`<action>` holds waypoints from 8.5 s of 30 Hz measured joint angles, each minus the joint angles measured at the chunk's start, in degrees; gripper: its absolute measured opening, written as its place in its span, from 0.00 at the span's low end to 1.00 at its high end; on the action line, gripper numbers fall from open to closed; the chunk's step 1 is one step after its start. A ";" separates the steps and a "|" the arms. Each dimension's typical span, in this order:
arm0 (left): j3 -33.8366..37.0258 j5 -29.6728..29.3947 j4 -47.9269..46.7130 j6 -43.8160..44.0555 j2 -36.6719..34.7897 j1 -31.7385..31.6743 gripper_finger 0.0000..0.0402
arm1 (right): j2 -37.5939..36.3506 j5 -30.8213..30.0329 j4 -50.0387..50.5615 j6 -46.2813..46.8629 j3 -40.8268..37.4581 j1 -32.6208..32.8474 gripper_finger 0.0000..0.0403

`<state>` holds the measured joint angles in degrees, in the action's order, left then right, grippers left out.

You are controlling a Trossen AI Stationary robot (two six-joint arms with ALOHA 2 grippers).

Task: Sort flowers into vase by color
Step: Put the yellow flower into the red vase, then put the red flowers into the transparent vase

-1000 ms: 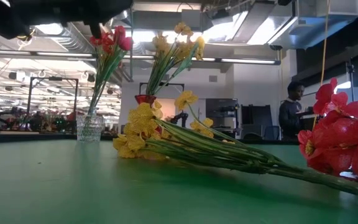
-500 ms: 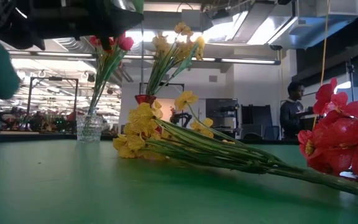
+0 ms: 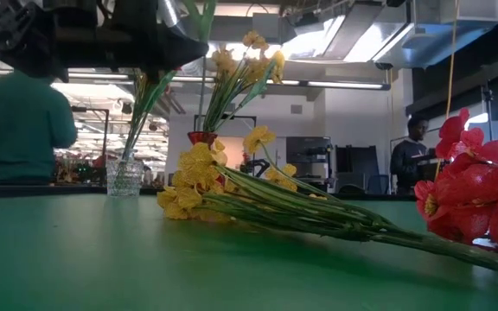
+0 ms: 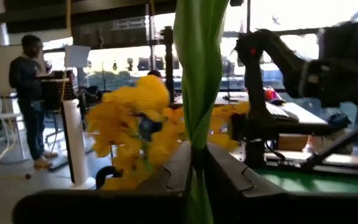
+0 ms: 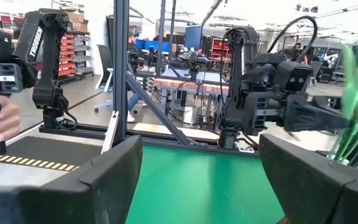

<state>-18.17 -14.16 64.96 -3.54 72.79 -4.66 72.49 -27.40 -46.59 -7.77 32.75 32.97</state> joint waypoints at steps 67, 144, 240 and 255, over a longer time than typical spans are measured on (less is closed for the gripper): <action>-0.04 -28.47 -65.80 35.52 -28.79 42.22 0.62 | 27.72 24.77 93.12 78.82 33.80 9.86 0.79; -0.04 -37.38 -52.76 26.89 -28.78 42.08 0.62 | 28.47 -3.92 111.43 77.18 47.82 10.16 0.03; -34.90 -56.85 -23.73 -50.90 -24.80 14.19 0.00 | 11.13 -33.59 73.84 21.57 50.97 12.02 0.52; -18.64 -53.92 -34.62 -32.04 -36.94 3.00 0.00 | 11.15 -33.57 74.14 21.59 50.97 12.02 0.52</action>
<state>-36.81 -68.08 30.34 -35.57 35.86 -1.66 83.64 -60.97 27.55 13.82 83.72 44.99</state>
